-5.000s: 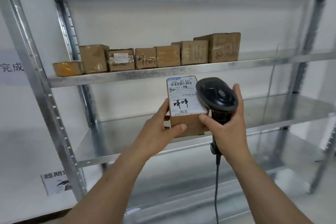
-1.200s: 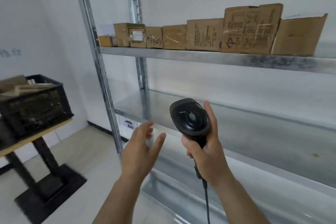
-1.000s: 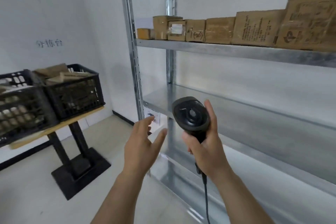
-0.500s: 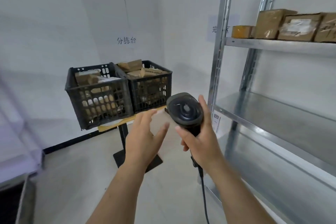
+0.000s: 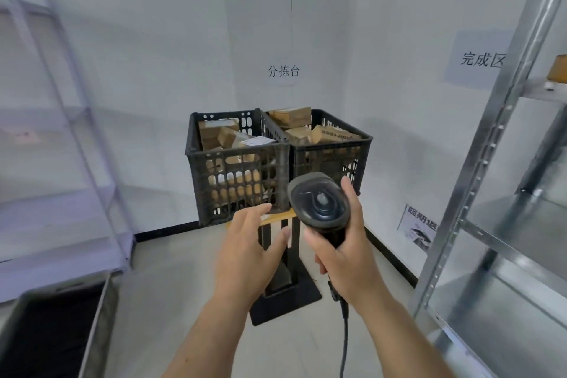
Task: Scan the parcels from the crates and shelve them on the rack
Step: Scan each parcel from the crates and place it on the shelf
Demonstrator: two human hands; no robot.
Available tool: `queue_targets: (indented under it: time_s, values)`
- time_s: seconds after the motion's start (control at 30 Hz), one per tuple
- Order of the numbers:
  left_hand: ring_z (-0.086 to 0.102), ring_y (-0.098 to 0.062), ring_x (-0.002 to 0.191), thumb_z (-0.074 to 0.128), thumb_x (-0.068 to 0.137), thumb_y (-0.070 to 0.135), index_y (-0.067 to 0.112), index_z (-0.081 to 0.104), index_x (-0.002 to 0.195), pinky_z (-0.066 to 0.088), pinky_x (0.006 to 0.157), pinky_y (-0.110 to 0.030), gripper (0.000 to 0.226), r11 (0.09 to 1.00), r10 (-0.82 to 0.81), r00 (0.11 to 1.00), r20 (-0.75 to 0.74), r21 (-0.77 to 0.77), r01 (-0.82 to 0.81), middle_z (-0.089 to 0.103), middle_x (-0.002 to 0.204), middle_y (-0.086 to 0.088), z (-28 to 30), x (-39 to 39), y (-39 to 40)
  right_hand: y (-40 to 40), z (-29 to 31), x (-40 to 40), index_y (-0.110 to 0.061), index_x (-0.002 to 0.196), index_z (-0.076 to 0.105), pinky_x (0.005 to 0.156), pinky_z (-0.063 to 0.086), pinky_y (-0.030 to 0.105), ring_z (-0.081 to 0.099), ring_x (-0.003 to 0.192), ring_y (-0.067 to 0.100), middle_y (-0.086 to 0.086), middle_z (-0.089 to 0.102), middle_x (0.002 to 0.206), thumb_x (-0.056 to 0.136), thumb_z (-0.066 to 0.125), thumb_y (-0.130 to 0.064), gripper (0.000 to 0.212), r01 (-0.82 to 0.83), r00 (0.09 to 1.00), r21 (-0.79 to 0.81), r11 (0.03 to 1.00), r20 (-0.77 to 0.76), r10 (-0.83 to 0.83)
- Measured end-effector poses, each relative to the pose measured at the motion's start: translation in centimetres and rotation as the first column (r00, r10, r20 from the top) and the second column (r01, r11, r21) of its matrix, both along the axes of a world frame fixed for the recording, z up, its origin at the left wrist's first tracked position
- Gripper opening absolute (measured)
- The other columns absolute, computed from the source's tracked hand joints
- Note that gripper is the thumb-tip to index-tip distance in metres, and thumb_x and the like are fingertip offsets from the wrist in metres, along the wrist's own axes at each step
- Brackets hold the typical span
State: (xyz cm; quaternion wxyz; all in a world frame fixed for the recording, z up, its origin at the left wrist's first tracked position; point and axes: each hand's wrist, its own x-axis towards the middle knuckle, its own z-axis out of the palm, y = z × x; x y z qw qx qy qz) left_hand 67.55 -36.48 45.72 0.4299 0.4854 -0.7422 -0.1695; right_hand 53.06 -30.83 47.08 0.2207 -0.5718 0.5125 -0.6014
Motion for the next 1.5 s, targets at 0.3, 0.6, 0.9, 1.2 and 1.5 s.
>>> queue_targets:
  time_s: [0.3,0.6,0.9,1.2,1.5]
  values:
    - [0.051,-0.004,0.113,0.059,0.088,0.048,0.031,0.048,0.133,0.043,0.084,-0.022,0.049,0.997,0.083,0.993,0.083,-0.007,-0.083,0.048,0.125,0.015,1.2,0.2,-12.6,-13.9,0.3,-0.4,-0.086,0.120,0.011,0.101,0.049,0.054,0.060,0.113,0.025,-0.021,0.053,0.133,0.070,0.067,-0.048,0.085,-0.097,0.995,-0.034,0.995,0.031,0.098]
    - [0.051,-0.007,0.115,0.057,0.091,0.046,0.031,0.046,0.135,0.046,0.090,-0.030,0.048,0.995,0.097,0.990,0.099,-0.013,-0.096,0.047,0.133,0.011,2.7,-2.6,-25.2,-25.9,1.1,-4.2,-0.069,0.131,0.005,0.094,0.050,0.020,0.059,0.103,-0.004,-0.027,0.055,0.125,0.082,0.071,-0.036,0.089,-0.078,0.996,-0.034,0.996,0.040,0.079]
    - [0.049,-0.012,0.119,0.053,0.094,0.045,0.028,0.040,0.140,0.047,0.095,-0.038,0.051,0.999,0.043,0.986,0.160,0.007,-0.045,0.047,0.135,0.005,3.3,-4.1,-35.0,-34.5,1.8,-5.5,-0.086,0.119,0.004,0.098,0.048,0.062,0.055,0.106,0.018,-0.003,0.054,0.136,0.069,0.063,-0.055,0.083,-0.029,0.999,0.004,1.000,0.022,0.029]
    - [0.050,-0.020,0.126,0.053,0.093,0.048,0.029,0.032,0.146,0.046,0.100,-0.043,0.061,0.992,-0.018,0.965,0.262,0.127,-0.016,0.045,0.144,-0.002,4.1,-4.4,-46.7,-44.1,3.1,-5.8,-0.077,0.131,0.011,0.097,0.046,0.061,0.052,0.102,0.021,-0.022,0.048,0.136,0.067,0.066,-0.054,0.088,-0.009,0.999,0.000,1.000,0.049,0.009]
    - [0.050,-0.022,0.125,0.058,0.087,0.056,0.019,0.034,0.146,0.043,0.093,-0.036,0.073,0.915,-0.179,0.856,0.485,0.403,-0.037,0.047,0.144,-0.004,2.4,-5.3,-54.9,-51.5,2.8,-6.0,-0.060,0.146,0.009,0.083,0.052,0.048,0.058,0.093,0.019,-0.010,0.050,0.136,0.078,0.068,-0.040,0.092,-0.002,0.998,0.001,1.000,0.069,0.002]
